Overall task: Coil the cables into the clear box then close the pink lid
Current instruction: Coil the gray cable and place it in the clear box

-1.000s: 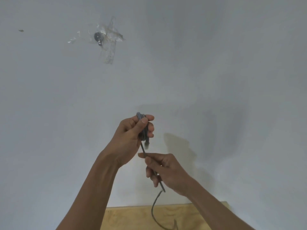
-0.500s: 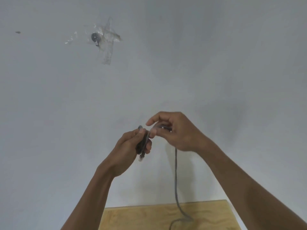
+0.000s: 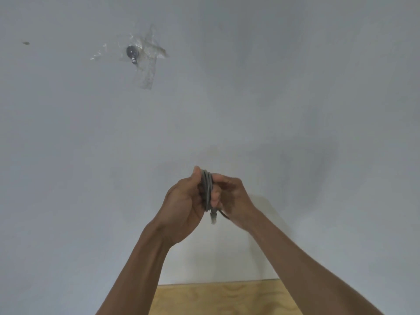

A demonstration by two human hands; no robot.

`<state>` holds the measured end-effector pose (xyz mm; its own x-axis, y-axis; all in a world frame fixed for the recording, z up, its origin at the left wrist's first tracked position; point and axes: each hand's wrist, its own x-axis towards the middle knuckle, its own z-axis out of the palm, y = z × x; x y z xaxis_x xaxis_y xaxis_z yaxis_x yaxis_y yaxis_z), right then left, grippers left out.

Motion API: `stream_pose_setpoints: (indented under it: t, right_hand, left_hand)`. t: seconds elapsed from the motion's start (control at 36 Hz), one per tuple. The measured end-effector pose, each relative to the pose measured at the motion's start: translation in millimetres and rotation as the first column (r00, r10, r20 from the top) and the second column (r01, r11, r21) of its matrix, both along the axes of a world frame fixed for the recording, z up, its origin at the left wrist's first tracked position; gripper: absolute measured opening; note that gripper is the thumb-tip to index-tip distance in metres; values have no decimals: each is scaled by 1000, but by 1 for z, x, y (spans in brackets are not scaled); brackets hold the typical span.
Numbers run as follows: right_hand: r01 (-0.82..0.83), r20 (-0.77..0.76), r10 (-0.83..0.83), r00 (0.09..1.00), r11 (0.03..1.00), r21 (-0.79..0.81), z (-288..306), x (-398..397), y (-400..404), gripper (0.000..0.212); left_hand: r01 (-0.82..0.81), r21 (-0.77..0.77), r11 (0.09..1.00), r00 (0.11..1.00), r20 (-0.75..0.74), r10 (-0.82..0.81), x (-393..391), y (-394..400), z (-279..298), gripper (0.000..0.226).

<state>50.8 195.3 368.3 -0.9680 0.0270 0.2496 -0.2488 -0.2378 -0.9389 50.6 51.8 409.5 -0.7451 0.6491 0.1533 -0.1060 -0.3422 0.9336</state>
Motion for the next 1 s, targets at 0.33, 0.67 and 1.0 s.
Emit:
stream_pose_setpoints:
  t: [0.33, 0.67, 1.0]
  right_hand:
    - [30, 63, -64, 996, 898, 439, -34, 34, -30, 23]
    - [155, -149, -58, 987, 574, 804, 20, 56, -18, 36]
    - [43, -42, 64, 997, -9, 999, 27, 66, -21, 33]
  left_hand:
    - [-106, 107, 989, 992, 79, 98, -21, 0, 15, 69]
    - [-176, -62, 982, 984, -31, 175, -37, -10, 6, 78]
    - [-136, 149, 979, 976, 188, 107, -37, -4, 6, 81]
